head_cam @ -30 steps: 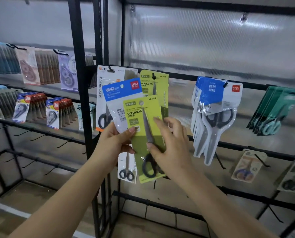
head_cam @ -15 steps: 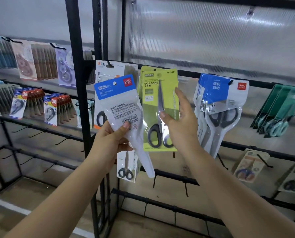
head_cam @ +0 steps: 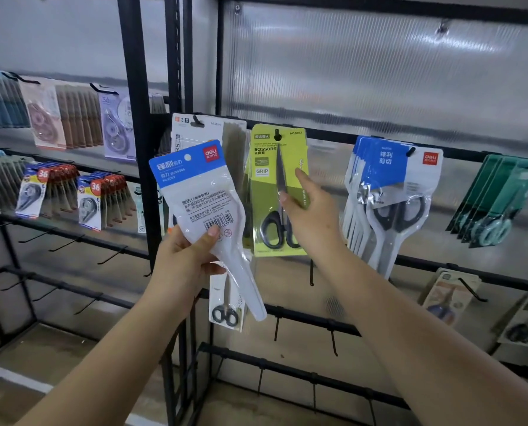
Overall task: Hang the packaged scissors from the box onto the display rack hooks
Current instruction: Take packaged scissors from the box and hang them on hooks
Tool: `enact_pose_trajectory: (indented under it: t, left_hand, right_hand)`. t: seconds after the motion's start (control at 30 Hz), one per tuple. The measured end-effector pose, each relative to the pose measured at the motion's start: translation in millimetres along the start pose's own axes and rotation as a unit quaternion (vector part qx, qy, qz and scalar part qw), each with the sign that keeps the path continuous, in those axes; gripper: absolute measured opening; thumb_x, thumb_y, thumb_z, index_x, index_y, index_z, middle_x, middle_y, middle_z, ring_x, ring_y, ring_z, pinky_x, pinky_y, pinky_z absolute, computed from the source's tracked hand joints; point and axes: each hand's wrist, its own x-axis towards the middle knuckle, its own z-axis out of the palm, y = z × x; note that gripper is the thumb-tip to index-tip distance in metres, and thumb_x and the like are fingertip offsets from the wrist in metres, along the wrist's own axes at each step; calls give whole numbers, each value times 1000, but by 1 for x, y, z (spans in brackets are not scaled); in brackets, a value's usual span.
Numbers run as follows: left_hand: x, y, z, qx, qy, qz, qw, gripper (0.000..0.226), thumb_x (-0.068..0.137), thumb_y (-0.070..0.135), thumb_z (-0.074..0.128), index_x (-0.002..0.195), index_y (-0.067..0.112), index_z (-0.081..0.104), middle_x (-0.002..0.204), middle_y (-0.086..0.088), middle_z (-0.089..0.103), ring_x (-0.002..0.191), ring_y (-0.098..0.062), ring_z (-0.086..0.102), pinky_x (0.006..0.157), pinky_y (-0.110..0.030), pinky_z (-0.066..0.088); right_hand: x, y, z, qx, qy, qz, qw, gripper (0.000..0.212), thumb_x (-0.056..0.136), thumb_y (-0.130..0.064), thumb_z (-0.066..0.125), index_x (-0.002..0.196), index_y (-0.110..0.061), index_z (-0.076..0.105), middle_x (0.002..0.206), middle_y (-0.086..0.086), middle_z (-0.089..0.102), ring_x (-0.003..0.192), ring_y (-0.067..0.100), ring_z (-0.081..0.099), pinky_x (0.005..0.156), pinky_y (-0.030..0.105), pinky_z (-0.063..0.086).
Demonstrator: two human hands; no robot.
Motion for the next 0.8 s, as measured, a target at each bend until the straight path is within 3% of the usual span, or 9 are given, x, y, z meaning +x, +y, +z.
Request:
enact_pose_trajectory:
  t: [0.07, 0.13, 0.2, 0.27, 0.33, 0.43, 0.57, 0.67, 0.8]
  left_hand:
    - [-1, 2, 0, 0, -4, -1, 1000, 14, 92, 9, 52, 100, 18, 61, 92, -3, 70, 77, -20, 67, 57, -28, 56]
    - [-4, 3, 2, -1, -21, -13, 1000, 16, 91, 10, 52, 103, 17, 61, 96, -4, 71, 80, -22, 68, 59, -30, 56]
    - [-9, 2, 5, 3, -53, -28, 998, 22, 87, 15, 55, 108, 17, 59, 97, -3, 72, 83, -23, 67, 63, -34, 55]
    - [-15, -1, 13, 5, -104, -49, 993, 30, 82, 20, 61, 111, 18, 57, 94, 0, 71, 82, -21, 64, 66, -37, 49]
    - [-20, -4, 25, -18, -150, -80, 985, 37, 80, 18, 66, 115, 19, 56, 90, 2, 69, 75, -15, 64, 61, -31, 48]
    - [-24, -5, 46, -107, -172, -141, 969, 39, 73, 17, 56, 112, 15, 54, 76, 1, 67, 57, -13, 60, 49, -23, 47]
    - [-29, -5, 75, -120, -185, -177, 959, 6, 89, 9, 46, 93, 13, 48, 56, -2, 51, 39, -15, 43, 40, -18, 35]
    - [-32, -7, 90, -85, -219, -206, 950, 11, 95, 13, 36, 90, 14, 47, 65, -7, 44, 39, -15, 41, 41, -18, 30]
    - [-34, -11, 105, -25, -284, -242, 927, 17, 95, 19, 37, 106, 13, 48, 66, -9, 50, 38, -16, 39, 41, -22, 29]
  right_hand:
    - [-5, 7, -1, -72, 1, 10, 997, 50, 94, -19, 56, 141, -27, 41, 130, 0, 40, 108, 15, 47, 85, 10, 38]
    - [-12, 11, -4, -146, 22, 14, 989, 44, 90, -19, 59, 133, -27, 51, 132, 3, 36, 121, 22, 38, 98, 26, 34]
    - [-22, 9, -13, -103, 34, 7, 994, 37, 90, -21, 60, 127, -24, 55, 132, 1, 38, 124, 18, 36, 95, 17, 30]
    - [-31, 2, -25, 16, -9, 26, 999, 33, 94, -27, 55, 127, -24, 55, 123, -5, 50, 112, 8, 49, 79, 4, 38]
    - [-35, -6, -33, 127, -75, 64, 987, 32, 96, -35, 49, 127, -27, 56, 117, -8, 62, 106, 9, 59, 84, 15, 48]
    - [-31, -8, -43, 169, -117, 100, 974, 34, 95, -45, 47, 118, -25, 62, 107, -3, 70, 104, 19, 64, 97, 42, 48]
    - [-36, -9, -59, 165, -125, 58, 977, 53, 82, -63, 53, 115, -23, 63, 105, 0, 71, 102, 20, 66, 96, 44, 49]
    - [-42, -4, -72, 154, -130, 56, 978, 67, 63, -78, 58, 114, -35, 62, 108, -5, 70, 103, 17, 65, 97, 43, 48]
    - [-48, 6, -92, 156, -132, 57, 977, 52, 69, -69, 63, 115, -45, 59, 112, -16, 66, 107, 12, 61, 102, 45, 44]
